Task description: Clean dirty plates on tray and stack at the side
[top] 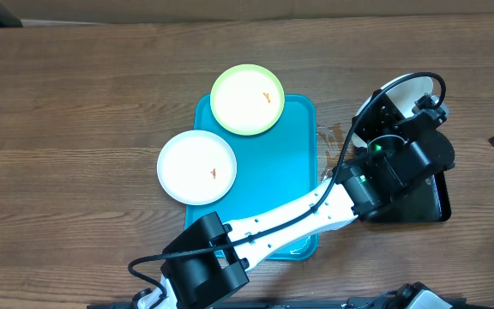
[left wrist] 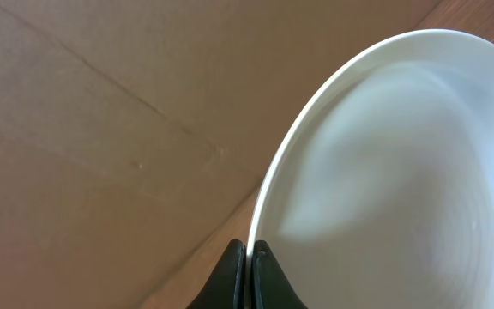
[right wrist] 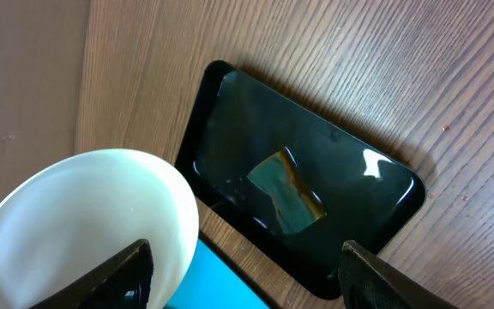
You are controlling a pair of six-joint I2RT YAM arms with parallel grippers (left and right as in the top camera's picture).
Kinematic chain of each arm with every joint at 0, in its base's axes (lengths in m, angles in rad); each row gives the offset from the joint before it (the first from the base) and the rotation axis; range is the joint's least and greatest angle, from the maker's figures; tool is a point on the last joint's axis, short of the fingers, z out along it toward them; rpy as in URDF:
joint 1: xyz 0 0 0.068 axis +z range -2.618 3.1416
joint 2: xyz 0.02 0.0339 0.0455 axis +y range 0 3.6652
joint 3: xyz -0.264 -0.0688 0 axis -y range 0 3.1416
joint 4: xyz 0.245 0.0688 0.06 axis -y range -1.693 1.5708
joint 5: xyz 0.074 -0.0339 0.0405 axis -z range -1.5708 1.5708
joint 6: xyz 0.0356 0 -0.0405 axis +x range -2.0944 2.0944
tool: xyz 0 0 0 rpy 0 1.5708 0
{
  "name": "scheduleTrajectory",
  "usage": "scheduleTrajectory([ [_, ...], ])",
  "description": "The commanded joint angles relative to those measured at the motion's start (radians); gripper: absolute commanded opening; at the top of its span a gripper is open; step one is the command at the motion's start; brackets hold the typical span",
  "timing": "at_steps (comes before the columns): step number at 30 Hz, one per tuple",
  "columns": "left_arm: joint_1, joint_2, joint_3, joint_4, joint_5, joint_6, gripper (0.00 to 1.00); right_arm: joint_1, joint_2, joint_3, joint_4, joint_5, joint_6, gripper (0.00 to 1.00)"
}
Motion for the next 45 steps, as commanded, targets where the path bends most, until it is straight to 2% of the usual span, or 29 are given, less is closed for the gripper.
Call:
scheduleTrajectory([
  [1,-0.007,-0.011,0.021,0.008,-0.024,0.001,0.04,-0.002,-0.011,0.014,0.003,-0.001,-0.005,0.71],
  [6,-0.007,-0.006,0.021,-0.052,0.037,-0.053,0.04,-0.002,-0.011,0.013,0.003,-0.001,-0.005,0.71],
  [10,-0.005,-0.004,0.021,-0.021,-0.077,-0.087,0.04,-0.002,-0.011,0.013,0.002,-0.001,-0.005,0.71],
  [22,-0.006,-0.012,0.021,-0.047,-0.091,-0.127,0.04,-0.002,-0.011,0.013,0.0,-0.002,-0.005,0.71],
  [24,-0.002,-0.013,0.021,-0.085,-0.067,-0.171,0.04,-0.002,-0.011,0.013,0.0,-0.002,-0.005,0.71],
  [27,-0.003,-0.036,0.023,-0.201,-0.05,-0.325,0.04,-0.002,-0.011,0.013,-0.001,-0.001,-0.019,0.71],
  [31,-0.009,-0.091,0.023,-0.239,0.146,-0.39,0.04,-0.002,-0.011,0.013,0.005,-0.002,-0.027,0.71],
  [36,0.035,-0.125,0.023,-0.346,0.224,-0.505,0.04,0.0,-0.011,0.013,0.003,-0.002,-0.027,0.71],
  [38,0.051,-0.15,0.023,-0.409,0.228,-0.579,0.04,0.003,-0.011,0.013,0.003,-0.001,-0.027,0.71],
  [39,0.074,-0.198,0.023,-0.484,0.278,-0.666,0.04,0.01,-0.011,0.013,0.003,-0.001,-0.027,0.71],
  [43,0.176,-0.328,0.023,-0.674,0.437,-0.884,0.04,0.028,-0.011,0.013,0.006,-0.001,-0.027,0.71],
  [45,0.266,-0.399,0.023,-0.781,0.547,-0.943,0.04,0.033,-0.011,0.013,0.006,-0.001,-0.027,0.71],
])
